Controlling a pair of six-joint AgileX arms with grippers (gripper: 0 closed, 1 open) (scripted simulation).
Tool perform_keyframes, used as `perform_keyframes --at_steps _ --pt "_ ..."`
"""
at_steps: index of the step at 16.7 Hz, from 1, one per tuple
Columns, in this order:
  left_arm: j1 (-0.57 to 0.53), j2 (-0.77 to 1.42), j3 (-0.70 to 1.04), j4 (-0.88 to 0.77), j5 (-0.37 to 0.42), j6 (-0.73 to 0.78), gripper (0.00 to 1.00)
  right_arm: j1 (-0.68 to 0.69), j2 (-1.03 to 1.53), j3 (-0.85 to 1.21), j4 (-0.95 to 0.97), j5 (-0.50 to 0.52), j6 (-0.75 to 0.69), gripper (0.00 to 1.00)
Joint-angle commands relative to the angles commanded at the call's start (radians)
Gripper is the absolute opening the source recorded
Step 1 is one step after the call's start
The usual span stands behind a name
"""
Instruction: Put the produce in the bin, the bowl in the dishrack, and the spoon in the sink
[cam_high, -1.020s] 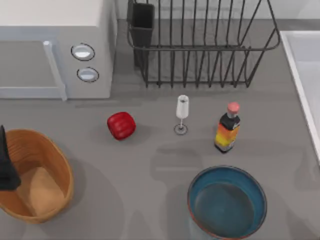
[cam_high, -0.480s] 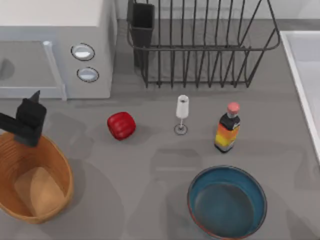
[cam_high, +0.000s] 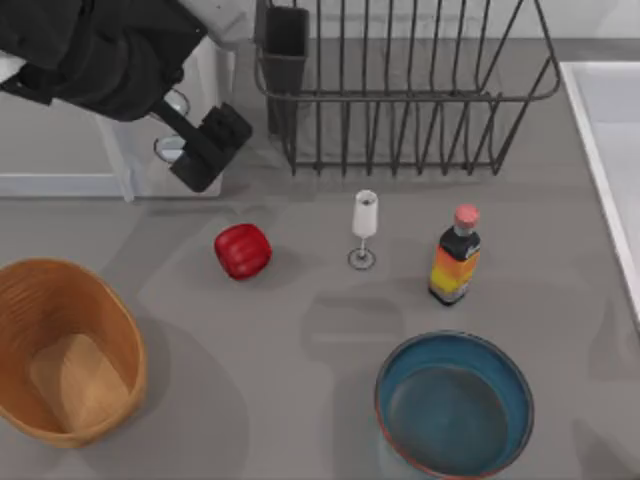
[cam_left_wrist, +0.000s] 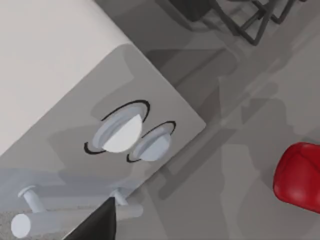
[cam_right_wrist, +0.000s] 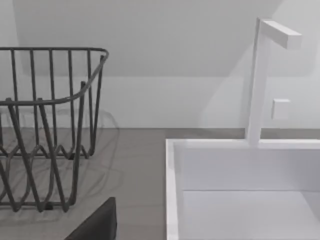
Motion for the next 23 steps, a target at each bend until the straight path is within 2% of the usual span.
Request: perform_keyframes --at_steps 6,11,18,23 --pt "-0.06 0.409 0.276 -0.265 0.009 0.041 1.0 0.0 0.0 0.0 0.0 0.0 0.0 1.0" --pt "-0.073 0.58 0.368 -0.38 0.012 0.044 1.0 0.0 0.0 0.0 0.0 0.0 0.0 1.0" --pt "-0.069 0.59 0.359 -0.367 0.012 0.046 1.0 0.0 0.0 0.0 0.0 0.0 0.0 1.0" --pt "-0.066 0.647 0.282 -0.232 0.013 0.052 1.0 0.0 0.0 0.0 0.0 0.0 0.0 1.0"
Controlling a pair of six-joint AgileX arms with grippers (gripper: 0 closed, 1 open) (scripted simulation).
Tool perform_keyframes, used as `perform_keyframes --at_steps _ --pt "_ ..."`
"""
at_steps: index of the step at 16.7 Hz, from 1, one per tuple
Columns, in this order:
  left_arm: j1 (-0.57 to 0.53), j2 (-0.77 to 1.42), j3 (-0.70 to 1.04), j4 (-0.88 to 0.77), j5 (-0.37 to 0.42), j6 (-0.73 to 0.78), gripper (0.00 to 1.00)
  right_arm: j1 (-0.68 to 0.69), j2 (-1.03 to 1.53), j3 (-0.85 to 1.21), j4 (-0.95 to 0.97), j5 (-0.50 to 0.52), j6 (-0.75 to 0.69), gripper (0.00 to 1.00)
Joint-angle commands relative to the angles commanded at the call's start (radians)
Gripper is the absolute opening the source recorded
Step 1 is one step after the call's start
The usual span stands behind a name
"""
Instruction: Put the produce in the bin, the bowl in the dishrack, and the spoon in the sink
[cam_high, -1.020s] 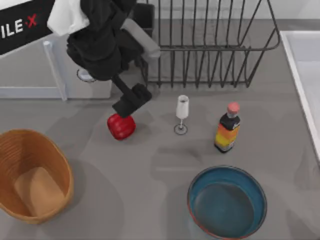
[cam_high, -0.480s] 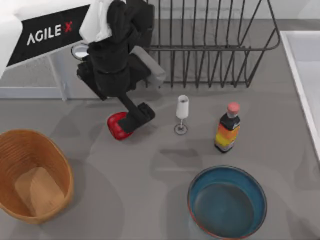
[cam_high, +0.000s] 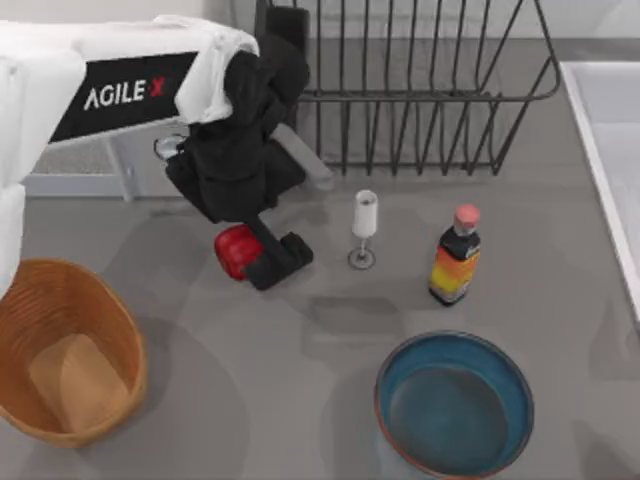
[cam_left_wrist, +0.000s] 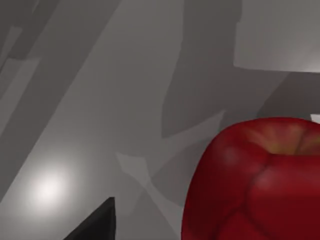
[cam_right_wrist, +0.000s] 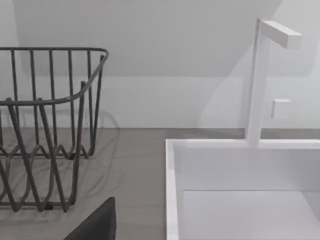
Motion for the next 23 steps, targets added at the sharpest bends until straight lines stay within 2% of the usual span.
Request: perform_keyframes --at_steps 3,7,20,23 --pt "0.003 0.03 -0.039 0.069 0.0 0.003 1.0 0.0 0.0 0.0 0.0 0.0 0.0 1.0" --pt "0.003 0.034 -0.043 0.078 0.001 0.003 1.0 0.0 0.0 0.0 0.0 0.0 0.0 1.0" --pt "0.003 0.034 -0.043 0.078 0.001 0.003 0.02 0.0 0.0 0.0 0.0 0.0 0.0 1.0" --pt "0.003 0.034 -0.043 0.078 0.001 0.003 0.0 0.0 0.0 0.0 0.0 0.0 0.0 1.0"
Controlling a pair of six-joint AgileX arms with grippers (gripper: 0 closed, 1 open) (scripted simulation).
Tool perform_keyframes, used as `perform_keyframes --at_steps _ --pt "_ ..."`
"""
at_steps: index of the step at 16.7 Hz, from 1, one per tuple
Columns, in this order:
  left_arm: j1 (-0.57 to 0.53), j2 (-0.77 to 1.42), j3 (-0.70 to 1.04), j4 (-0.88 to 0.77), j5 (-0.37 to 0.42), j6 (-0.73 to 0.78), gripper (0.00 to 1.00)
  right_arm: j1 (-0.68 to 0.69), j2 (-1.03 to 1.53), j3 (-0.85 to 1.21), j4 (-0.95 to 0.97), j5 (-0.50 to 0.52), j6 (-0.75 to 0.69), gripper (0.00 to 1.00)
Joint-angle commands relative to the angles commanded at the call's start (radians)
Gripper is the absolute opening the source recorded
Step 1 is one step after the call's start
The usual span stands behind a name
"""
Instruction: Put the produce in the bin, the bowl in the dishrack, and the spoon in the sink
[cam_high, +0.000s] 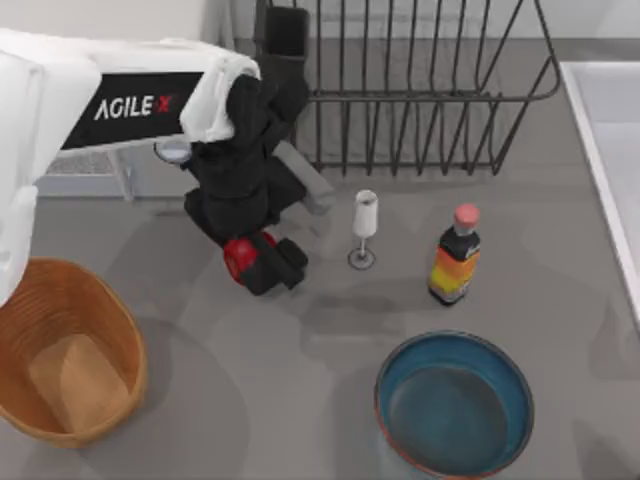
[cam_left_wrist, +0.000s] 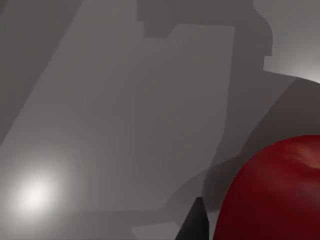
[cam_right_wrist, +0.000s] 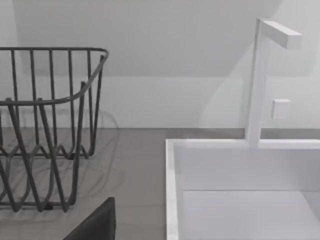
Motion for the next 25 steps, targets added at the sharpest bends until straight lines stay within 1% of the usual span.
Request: perform_keyframes --at_steps 5,6,9,25 --pt "0.0 0.0 0.0 0.0 0.0 0.0 0.0 0.0 0.0 0.0 0.0 0.0 0.0 1.0" --pt "-0.006 -0.019 -0.003 -0.014 0.027 -0.013 0.0 0.0 0.0 0.0 0.0 0.0 0.0 1.0" --pt "-0.005 -0.023 0.008 -0.029 0.027 -0.013 0.0 0.0 0.0 0.0 0.0 0.0 0.0 1.0" --pt "-0.007 -0.079 0.177 -0.253 0.026 -0.015 0.0 0.0 0.0 0.0 0.0 0.0 0.0 1.0"
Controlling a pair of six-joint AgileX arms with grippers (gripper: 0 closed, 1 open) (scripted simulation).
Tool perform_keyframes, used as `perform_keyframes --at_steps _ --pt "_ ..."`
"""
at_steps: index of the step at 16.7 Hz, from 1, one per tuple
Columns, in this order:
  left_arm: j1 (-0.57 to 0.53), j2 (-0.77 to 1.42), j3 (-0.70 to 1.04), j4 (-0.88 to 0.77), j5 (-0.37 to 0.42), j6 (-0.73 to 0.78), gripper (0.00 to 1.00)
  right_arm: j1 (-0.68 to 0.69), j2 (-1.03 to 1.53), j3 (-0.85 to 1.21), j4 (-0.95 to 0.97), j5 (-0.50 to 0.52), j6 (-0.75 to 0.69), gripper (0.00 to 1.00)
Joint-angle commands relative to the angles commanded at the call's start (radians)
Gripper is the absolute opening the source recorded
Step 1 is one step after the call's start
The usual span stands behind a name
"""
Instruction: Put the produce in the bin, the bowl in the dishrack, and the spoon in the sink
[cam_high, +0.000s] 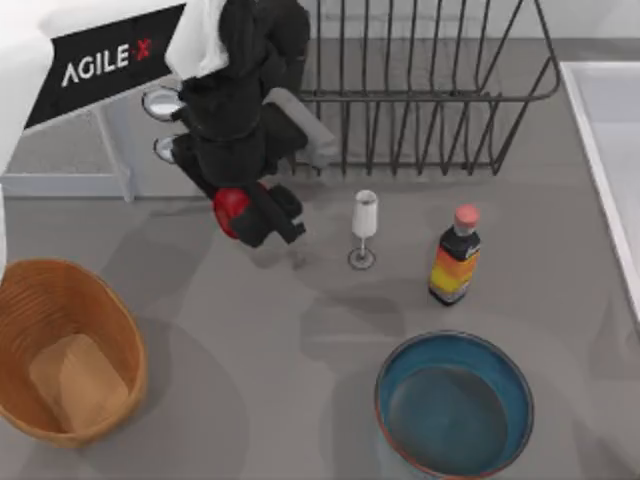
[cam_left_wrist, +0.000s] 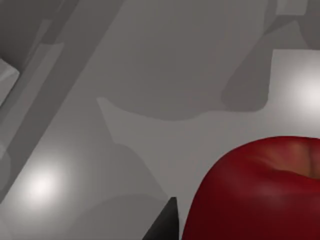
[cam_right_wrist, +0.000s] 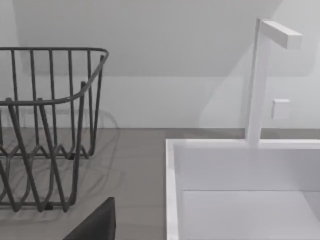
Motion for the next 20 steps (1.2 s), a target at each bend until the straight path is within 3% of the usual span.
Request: perform_keyframes --at_steps 14,20 --pt "0.0 -0.023 0.084 -0.113 -0.001 0.001 0.0 0.0 0.0 0.0 0.0 0.0 0.0 1.0" --pt "-0.025 -0.028 0.076 -0.152 -0.022 0.18 0.0 0.0 0.0 0.0 0.0 0.0 0.0 1.0"
